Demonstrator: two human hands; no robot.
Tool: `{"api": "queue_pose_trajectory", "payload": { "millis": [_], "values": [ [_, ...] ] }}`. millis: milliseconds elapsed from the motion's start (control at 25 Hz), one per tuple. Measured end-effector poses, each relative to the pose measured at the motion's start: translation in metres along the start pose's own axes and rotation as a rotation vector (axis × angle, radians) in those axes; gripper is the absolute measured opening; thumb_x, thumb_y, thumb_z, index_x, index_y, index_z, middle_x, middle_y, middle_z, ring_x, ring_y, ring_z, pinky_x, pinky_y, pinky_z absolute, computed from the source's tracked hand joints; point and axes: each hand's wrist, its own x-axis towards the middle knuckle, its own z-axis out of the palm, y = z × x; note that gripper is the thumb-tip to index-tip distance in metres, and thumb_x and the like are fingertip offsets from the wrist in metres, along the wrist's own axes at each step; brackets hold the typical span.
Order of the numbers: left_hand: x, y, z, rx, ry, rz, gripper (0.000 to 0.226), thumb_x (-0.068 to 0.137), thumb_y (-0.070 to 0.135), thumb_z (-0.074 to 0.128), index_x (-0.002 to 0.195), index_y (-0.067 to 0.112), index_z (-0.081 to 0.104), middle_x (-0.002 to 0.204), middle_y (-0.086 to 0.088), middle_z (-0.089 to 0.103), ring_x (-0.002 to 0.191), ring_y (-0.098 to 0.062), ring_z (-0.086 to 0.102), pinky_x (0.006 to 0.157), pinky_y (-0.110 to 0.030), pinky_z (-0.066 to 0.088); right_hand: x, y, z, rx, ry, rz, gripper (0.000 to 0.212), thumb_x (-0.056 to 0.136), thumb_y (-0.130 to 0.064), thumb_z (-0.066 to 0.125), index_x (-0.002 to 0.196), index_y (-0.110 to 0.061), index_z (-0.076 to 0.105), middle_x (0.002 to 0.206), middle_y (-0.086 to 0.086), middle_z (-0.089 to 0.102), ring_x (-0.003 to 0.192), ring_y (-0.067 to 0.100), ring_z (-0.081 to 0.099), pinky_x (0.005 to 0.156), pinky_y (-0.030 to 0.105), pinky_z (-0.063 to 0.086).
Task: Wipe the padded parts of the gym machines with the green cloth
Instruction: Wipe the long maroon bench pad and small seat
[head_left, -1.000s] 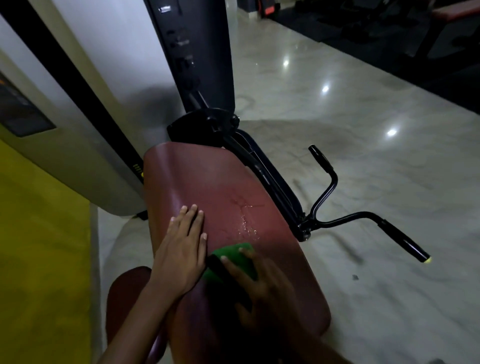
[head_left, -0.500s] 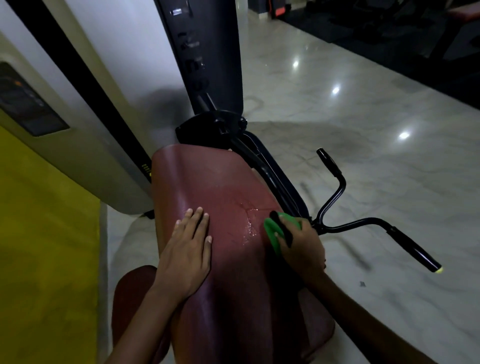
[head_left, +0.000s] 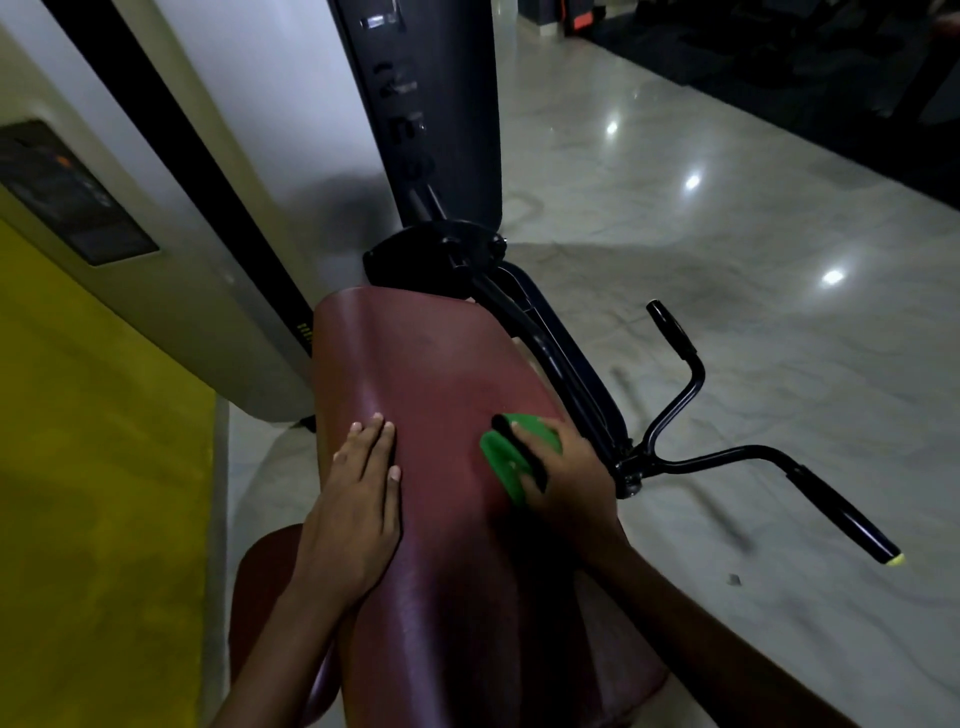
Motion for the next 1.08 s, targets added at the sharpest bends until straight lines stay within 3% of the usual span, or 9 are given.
{"api": "queue_pose_trajectory", "payload": {
  "millis": [80,200,360,520,600,680,800,920,1080],
  "values": [
    [0.0,0.0,0.001,0.011,-0.003,-0.002,0.06,0.096,0.036,0.019,0.141,0.003,0.041,0.149,-0.013,0.038,0.14,-0.019,0.024,0.113,-0.038,0.022,0.004,-0.003,0.003,0.006,0.033,0.054,0.046,0.086,-0.048,0.047,0.117,-0.02,0.065,0.106,0.012,0.063,0.081,0.029,0.063,0.06,0.037,0.055],
    [0.001,0.001,0.003,0.025,0.009,-0.004,0.06,0.095,0.034,0.02,0.14,0.002,0.042,0.148,-0.013,0.039,0.14,-0.022,0.027,0.113,-0.04,0.024,-0.022,-0.04,-0.002,0.04,0.014,-0.117,0.045,0.087,-0.049,0.048,0.126,-0.028,0.056,0.119,0.009,0.061,0.09,0.026,0.062,0.069,0.036,0.055],
    [-0.003,-0.001,0.001,0.027,0.015,0.009,0.06,0.096,0.035,0.019,0.141,0.003,0.041,0.149,-0.012,0.037,0.14,-0.017,0.023,0.113,-0.039,0.026,-0.037,-0.048,-0.006,-0.016,0.043,-0.307,0.058,0.072,-0.041,0.05,0.129,-0.033,0.049,0.125,0.007,0.057,0.089,0.024,0.063,0.067,0.032,0.056],
    [-0.002,0.003,-0.001,0.033,0.016,0.003,0.056,0.096,0.031,0.022,0.139,0.001,0.043,0.147,-0.015,0.04,0.139,-0.027,0.032,0.11,-0.041,0.029,0.008,0.017,0.005,-0.069,0.039,-0.007,0.043,0.086,-0.04,0.051,0.125,-0.024,0.061,0.115,0.011,0.062,0.088,0.028,0.063,0.066,0.035,0.054],
    [-0.002,0.003,0.0,0.046,0.018,0.0,0.055,0.096,0.028,0.024,0.138,0.0,0.044,0.145,-0.017,0.042,0.137,-0.03,0.036,0.109,-0.043,0.03,0.024,0.042,0.008,-0.124,-0.055,0.275,0.043,0.092,-0.036,0.052,0.133,-0.026,0.054,0.122,0.012,0.054,0.098,0.032,0.058,0.075,0.038,0.05],
    [-0.002,0.003,0.001,0.053,0.026,-0.003,0.054,0.096,0.027,0.025,0.137,-0.001,0.045,0.144,-0.017,0.043,0.135,-0.032,0.038,0.109,-0.045,0.03,0.031,0.045,0.008,-0.154,-0.086,0.391,0.045,0.093,-0.034,0.053,0.136,-0.024,0.05,0.126,0.013,0.051,0.106,0.032,0.055,0.081,0.039,0.048],
    [-0.002,0.005,0.001,0.055,0.033,-0.014,0.052,0.096,0.025,0.026,0.137,-0.001,0.045,0.144,-0.017,0.043,0.135,-0.032,0.039,0.109,-0.046,0.034,0.025,0.004,0.006,-0.014,0.098,0.085,0.041,0.09,-0.039,0.053,0.125,-0.019,0.062,0.113,0.011,0.062,0.094,0.029,0.062,0.071,0.039,0.053],
    [-0.004,0.006,0.0,0.058,0.066,-0.027,0.053,0.097,0.026,0.027,0.141,-0.001,0.039,0.149,-0.016,0.037,0.139,-0.025,0.032,0.111,-0.036,0.034,0.004,-0.044,0.007,0.11,0.009,-0.279,0.048,0.085,-0.041,0.051,0.13,-0.026,0.055,0.121,0.01,0.061,0.094,0.029,0.063,0.073,0.039,0.055],
    [-0.004,0.016,-0.003,0.167,0.079,-0.084,0.052,0.095,0.024,0.031,0.138,-0.002,0.045,0.145,-0.016,0.044,0.132,-0.026,0.044,0.087,-0.031,0.052,0.028,-0.029,0.012,0.023,-0.009,-0.513,0.056,0.079,-0.038,0.05,0.134,-0.031,0.043,0.128,0.013,0.059,0.083,0.03,0.063,0.065,0.038,0.054]
  ]
}}
